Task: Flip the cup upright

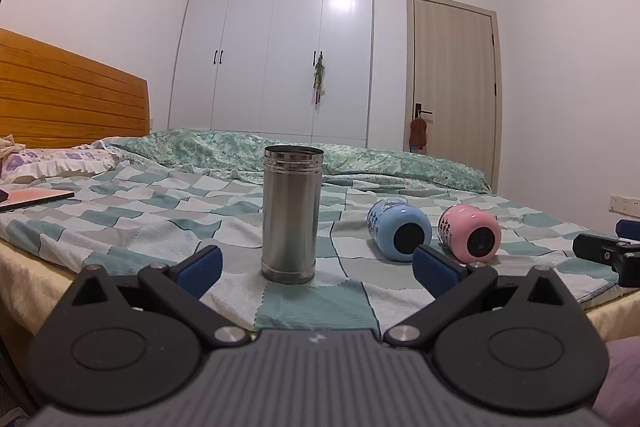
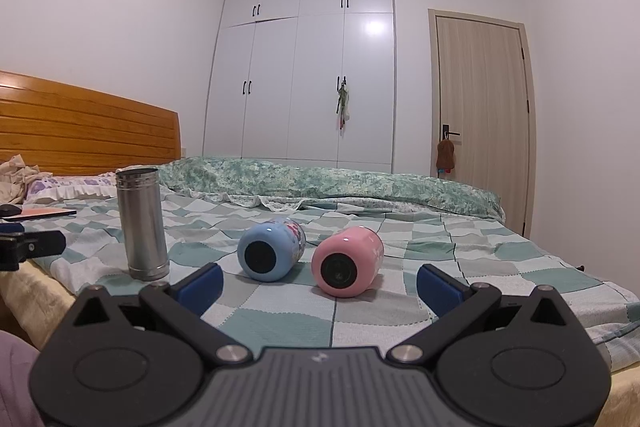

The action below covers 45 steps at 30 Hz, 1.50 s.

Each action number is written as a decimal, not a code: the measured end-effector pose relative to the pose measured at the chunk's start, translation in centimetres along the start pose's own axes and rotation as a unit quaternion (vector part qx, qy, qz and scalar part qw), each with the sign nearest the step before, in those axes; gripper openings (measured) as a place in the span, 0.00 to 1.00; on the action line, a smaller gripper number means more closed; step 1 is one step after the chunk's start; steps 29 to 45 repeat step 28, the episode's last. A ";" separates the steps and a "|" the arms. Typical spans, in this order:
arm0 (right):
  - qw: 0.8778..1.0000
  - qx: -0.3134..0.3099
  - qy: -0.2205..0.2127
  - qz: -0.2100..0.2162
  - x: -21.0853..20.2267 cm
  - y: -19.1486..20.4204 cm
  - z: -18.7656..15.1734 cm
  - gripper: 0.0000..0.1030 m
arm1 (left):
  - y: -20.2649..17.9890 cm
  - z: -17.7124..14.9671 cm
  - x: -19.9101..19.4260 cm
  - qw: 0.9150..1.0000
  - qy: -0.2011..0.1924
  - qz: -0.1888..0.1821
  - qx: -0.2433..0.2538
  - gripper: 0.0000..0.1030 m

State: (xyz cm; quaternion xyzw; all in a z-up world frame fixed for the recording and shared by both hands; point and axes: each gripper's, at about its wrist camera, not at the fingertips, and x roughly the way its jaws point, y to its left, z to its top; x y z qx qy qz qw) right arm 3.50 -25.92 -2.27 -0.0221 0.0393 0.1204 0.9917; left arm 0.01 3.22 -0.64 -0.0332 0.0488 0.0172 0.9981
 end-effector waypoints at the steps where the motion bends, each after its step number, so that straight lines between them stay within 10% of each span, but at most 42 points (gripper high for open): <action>1: 1.000 0.000 0.000 0.000 0.0 0.0 0.0 1.00 | 0.0 0.0 0.0 1.000 0.000 0.000 0.000 1.00; 45: 1.000 -0.001 -0.001 0.000 0.0 0.0 0.0 1.00 | -0.2 0.1 -0.2 1.000 -0.005 -0.003 0.000 1.00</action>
